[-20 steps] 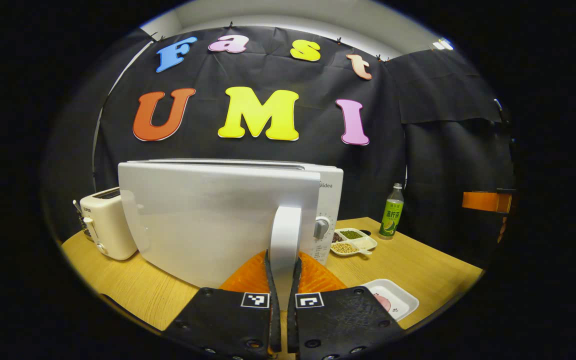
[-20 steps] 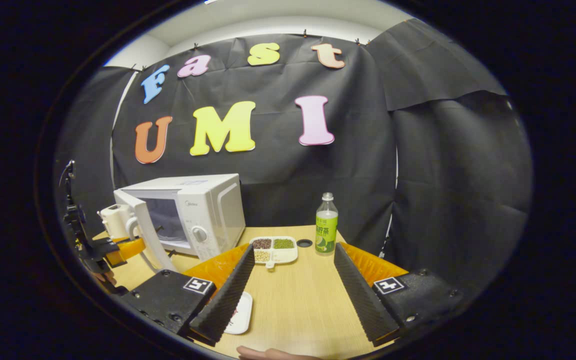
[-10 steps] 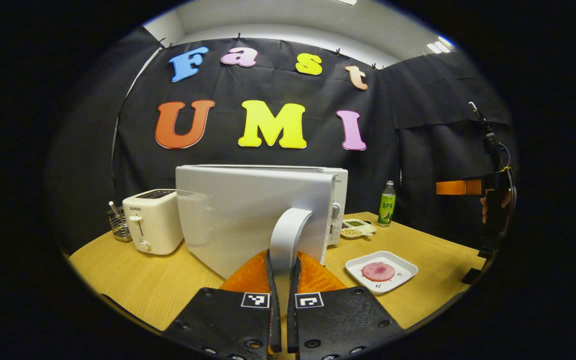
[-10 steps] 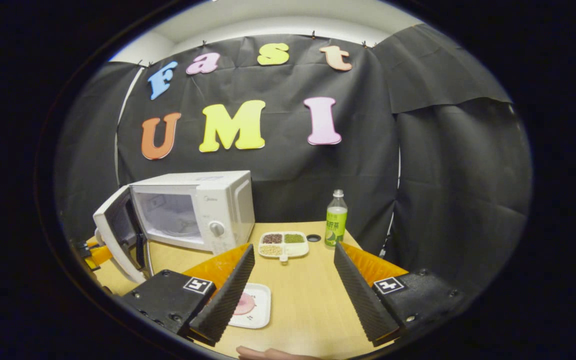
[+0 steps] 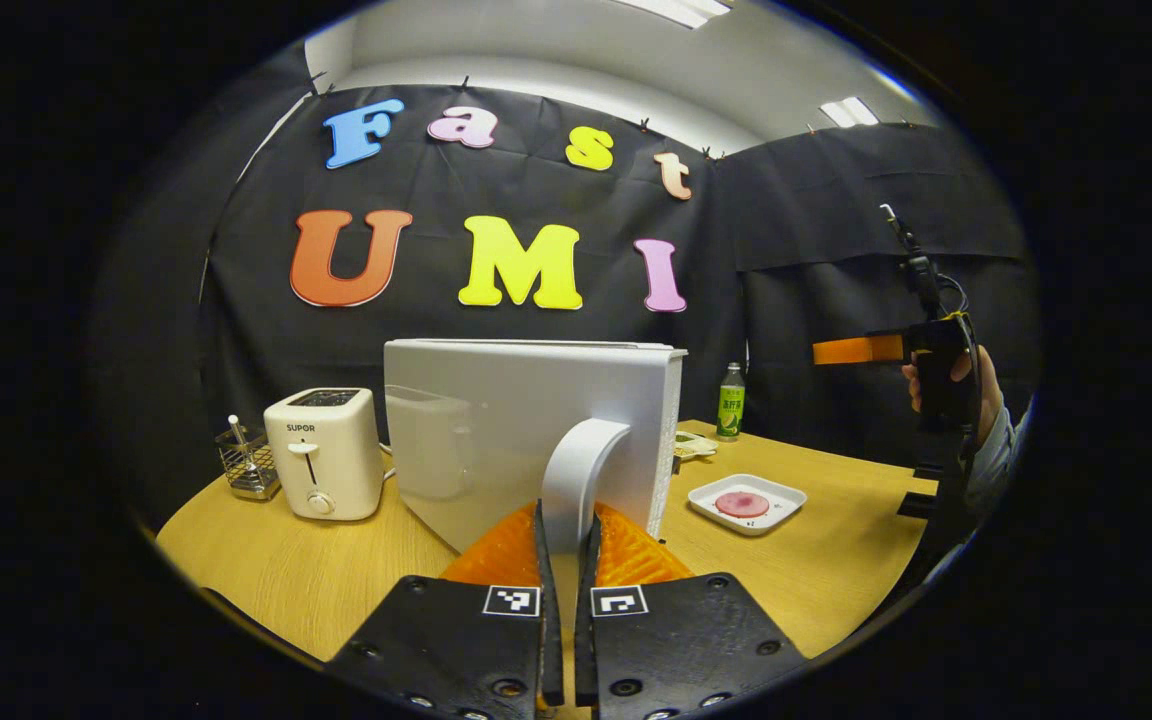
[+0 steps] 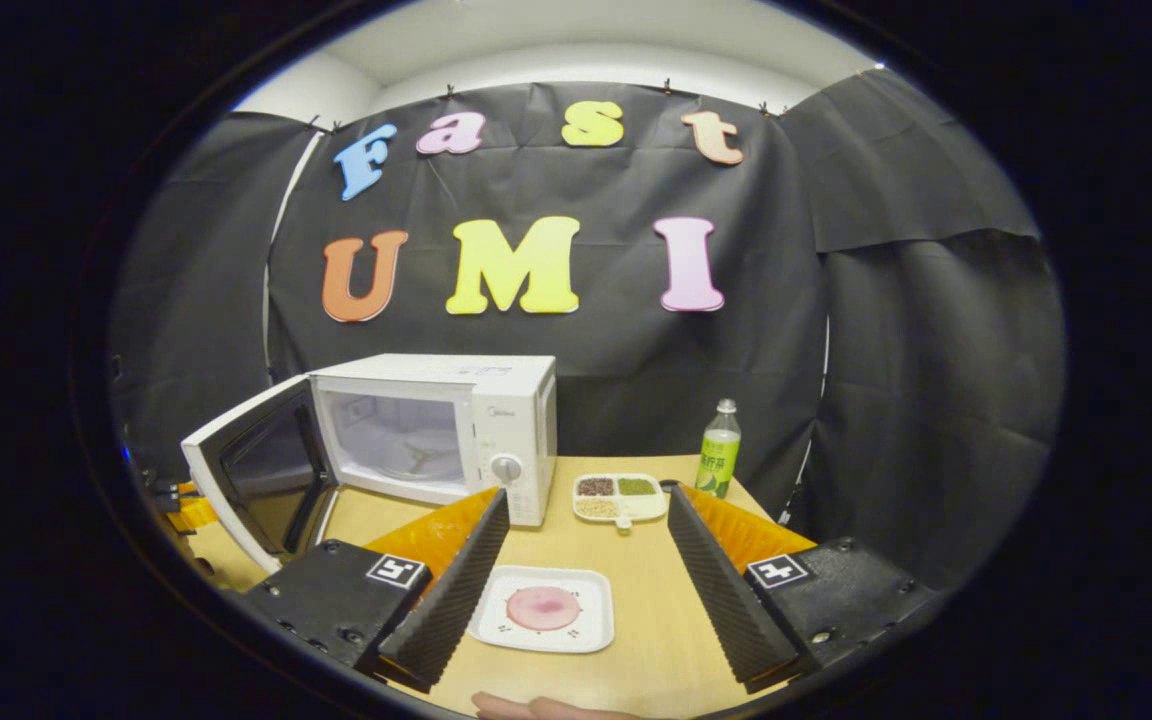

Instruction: Open the microwave oven with the left hand, put the food in, and close the microwave oven.

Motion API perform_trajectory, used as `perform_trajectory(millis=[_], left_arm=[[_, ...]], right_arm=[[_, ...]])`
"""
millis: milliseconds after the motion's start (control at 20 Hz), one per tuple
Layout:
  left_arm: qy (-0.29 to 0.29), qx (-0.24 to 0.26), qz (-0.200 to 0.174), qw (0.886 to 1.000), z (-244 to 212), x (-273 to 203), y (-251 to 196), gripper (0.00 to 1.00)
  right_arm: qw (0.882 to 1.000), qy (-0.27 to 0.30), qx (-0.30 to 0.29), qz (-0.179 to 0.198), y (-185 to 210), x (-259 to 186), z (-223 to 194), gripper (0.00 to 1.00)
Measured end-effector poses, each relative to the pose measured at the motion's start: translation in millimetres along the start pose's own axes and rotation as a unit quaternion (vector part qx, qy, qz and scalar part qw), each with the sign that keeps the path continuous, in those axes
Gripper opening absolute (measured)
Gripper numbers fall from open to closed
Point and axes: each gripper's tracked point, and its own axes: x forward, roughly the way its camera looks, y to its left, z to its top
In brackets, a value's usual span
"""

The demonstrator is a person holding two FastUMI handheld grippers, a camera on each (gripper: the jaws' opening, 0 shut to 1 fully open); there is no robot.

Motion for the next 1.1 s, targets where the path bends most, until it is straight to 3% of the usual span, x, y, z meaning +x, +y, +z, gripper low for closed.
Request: perform_trajectory(millis=[50,150,400,500,550,600,700,800,900,950,1000,1100], left_arm=[[-0.003,0.0,-0.009,1.0,0,-5,6,0.04],[-0.007,-0.005,-0.027,1.0,-2,-17,20,0.04],[0.004,-0.024,-0.106,0.994,-2,-41,48,0.04],[0.015,-0.023,-0.122,0.992,-4,-47,56,0.04],[0.015,-0.016,-0.127,0.992,-3,-49,59,0.04],[0.016,-0.015,-0.133,0.991,-4,-51,62,0.04],[0.018,-0.021,-0.152,0.988,-5,-54,65,0.05],[0.013,-0.02,-0.176,0.984,-3,-57,70,0.04],[0.01,-0.025,-0.202,0.979,-3,-60,76,0.05],[0.009,-0.027,-0.217,0.976,-4,-61,78,0.04],[0.006,-0.027,-0.233,0.972,-3,-63,78,0.04],[0.011,-0.028,-0.263,0.964,-4,-63,76,0.04]], right_arm=[[1.0,0.0,0.0,0.002,5,-1,1,1.0],[1.0,0.001,-0.001,0.004,14,-1,3,0.95],[1.0,0.004,-0.001,0.02,35,-1,6,0.95],[1.0,0.002,-0.007,0.023,41,-1,9,1.0],[1.0,-0.001,-0.008,0.024,44,-1,10,0.95],[1.0,-0.003,-0.01,0.026,46,-1,11,1.0],[0.999,-0.003,-0.011,0.03,51,1,11,0.95],[0.999,0.001,-0.011,0.035,56,3,9,1.0],[0.999,0.008,-0.009,0.041,61,6,6,1.0],[0.999,0.011,-0.008,0.043,62,7,5,0.95],[0.999,0.011,-0.01,0.043,63,8,6,1.0],[0.999,0.009,-0.016,0.041,66,8,8,1.0]])
